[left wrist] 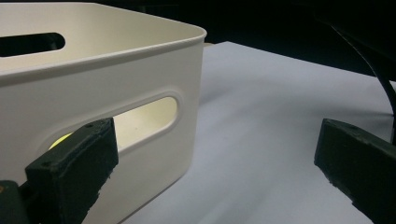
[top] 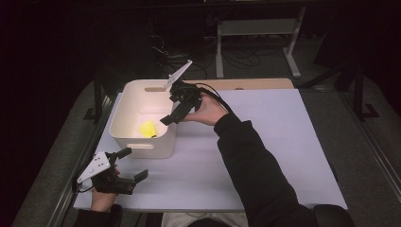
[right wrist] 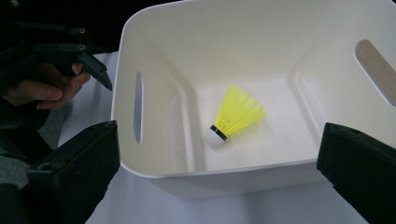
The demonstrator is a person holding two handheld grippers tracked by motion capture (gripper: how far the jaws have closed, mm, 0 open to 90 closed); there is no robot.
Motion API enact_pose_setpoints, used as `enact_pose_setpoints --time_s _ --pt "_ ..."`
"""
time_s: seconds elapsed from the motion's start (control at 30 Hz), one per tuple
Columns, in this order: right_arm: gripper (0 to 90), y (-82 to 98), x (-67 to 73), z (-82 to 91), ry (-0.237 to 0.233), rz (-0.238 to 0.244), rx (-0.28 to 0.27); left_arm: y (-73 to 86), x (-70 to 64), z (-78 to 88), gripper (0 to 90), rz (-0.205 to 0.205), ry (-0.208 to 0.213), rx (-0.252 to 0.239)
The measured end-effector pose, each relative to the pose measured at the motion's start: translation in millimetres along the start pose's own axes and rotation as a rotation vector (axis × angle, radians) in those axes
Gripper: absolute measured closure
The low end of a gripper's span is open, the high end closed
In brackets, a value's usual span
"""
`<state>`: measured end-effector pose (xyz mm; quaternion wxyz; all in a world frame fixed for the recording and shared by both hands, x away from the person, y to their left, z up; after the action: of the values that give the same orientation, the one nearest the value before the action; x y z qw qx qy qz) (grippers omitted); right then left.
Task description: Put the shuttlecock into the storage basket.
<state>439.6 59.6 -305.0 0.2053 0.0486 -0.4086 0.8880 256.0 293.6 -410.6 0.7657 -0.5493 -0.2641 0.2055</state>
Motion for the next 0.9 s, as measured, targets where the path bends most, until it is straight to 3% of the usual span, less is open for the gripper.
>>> enact_pose_setpoints --time_s 0.9 --pt "0.0 30.5 -5.7 25.8 0.028 -0.011 -0.044 0.2 0.1 -0.2 0.0 0.0 -0.004 0.003"
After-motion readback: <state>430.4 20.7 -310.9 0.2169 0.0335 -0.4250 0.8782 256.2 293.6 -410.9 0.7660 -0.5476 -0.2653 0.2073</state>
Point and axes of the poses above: each handheld gripper's, and its own axes: z roughly backward along the jaws, y roughly out of its underside, x roughly to its left, the point moved 2 cm from there along -z, roughly forward along the jaws, and after that the axes turned 13 degrees about -z, right-handed, at the moved point
